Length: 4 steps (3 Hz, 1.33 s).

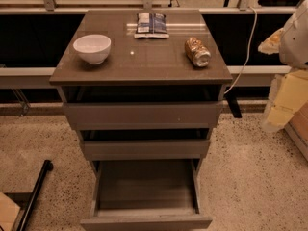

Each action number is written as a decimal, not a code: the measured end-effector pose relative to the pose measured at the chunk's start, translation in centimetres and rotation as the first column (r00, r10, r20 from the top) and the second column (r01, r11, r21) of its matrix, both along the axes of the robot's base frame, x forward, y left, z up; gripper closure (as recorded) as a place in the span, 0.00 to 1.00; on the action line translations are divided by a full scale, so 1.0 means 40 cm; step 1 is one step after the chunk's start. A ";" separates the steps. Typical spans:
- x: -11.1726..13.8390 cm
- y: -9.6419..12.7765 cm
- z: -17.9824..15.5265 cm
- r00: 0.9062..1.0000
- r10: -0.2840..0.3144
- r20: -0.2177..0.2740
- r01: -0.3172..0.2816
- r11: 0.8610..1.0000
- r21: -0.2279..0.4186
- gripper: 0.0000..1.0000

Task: Close bottom drawer

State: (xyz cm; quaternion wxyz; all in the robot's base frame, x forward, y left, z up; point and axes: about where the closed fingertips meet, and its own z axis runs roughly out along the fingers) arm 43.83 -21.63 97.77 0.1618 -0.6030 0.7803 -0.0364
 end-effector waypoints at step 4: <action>0.126 -0.005 -0.332 0.993 0.102 0.062 -0.111 0.982 0.155 1.00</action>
Offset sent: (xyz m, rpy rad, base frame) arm 0.0323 0.0131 -0.1174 0.2050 0.0083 0.1225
